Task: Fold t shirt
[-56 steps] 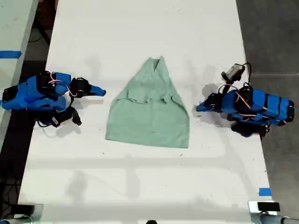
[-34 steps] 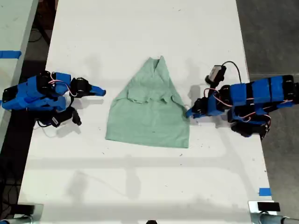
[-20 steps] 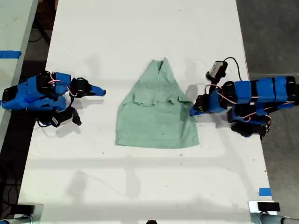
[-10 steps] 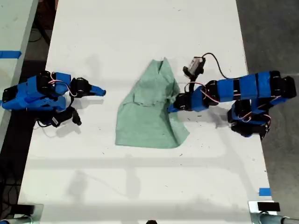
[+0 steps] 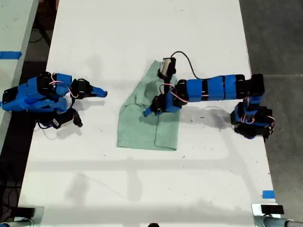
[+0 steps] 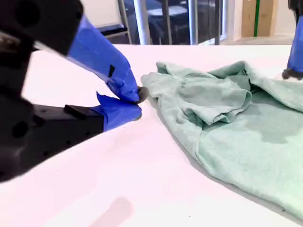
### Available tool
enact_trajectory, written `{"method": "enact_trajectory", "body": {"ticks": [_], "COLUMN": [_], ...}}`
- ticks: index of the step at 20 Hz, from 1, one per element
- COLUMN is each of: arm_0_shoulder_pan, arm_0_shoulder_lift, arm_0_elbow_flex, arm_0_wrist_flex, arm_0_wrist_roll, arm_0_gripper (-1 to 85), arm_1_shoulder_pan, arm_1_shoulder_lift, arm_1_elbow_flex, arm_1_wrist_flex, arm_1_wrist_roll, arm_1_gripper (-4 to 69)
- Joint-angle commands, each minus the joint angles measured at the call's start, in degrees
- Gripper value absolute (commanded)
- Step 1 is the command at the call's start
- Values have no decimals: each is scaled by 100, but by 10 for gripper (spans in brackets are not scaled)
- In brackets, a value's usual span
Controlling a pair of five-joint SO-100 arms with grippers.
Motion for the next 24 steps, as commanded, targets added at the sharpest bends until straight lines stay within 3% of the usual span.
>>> {"method": "enact_trajectory", "body": {"ticks": [1, 5, 7, 8, 10, 17, 19, 21, 24], "arm_0_shoulder_pan": [26, 26, 26, 26, 26, 26, 35, 44, 53], "arm_0_shoulder_lift": [44, 44, 44, 44, 44, 44, 44, 44, 44], "arm_0_elbow_flex": [9, 9, 9, 9, 9, 9, 9, 9, 18], "arm_0_wrist_flex": [35, 35, 35, 35, 35, 35, 35, 26, 18], "arm_0_wrist_roll": [18, 18, 18, 18, 18, 9, 0, 0, -9], "arm_0_gripper": [-1, -1, -1, -1, -1, -1, -1, -1, -1], "arm_1_shoulder_pan": [-79, -62, -26, 70, 299, 870, 949, 1151, 1063], "arm_1_shoulder_lift": [396, 1626, 2786, 3542, 5150, 9141, 10397, 12076, 12032], "arm_1_elbow_flex": [-606, 167, 1354, 2224, 4184, 8745, 9668, 10617, 10600], "arm_1_wrist_flex": [624, 1283, 1274, 1072, 396, -492, -360, 448, 439], "arm_1_wrist_roll": [-141, 35, 88, 176, 167, 0, -114, -220, 211], "arm_1_gripper": [177, 151, 124, -24, -19, -17, -15, -15, -14]}}
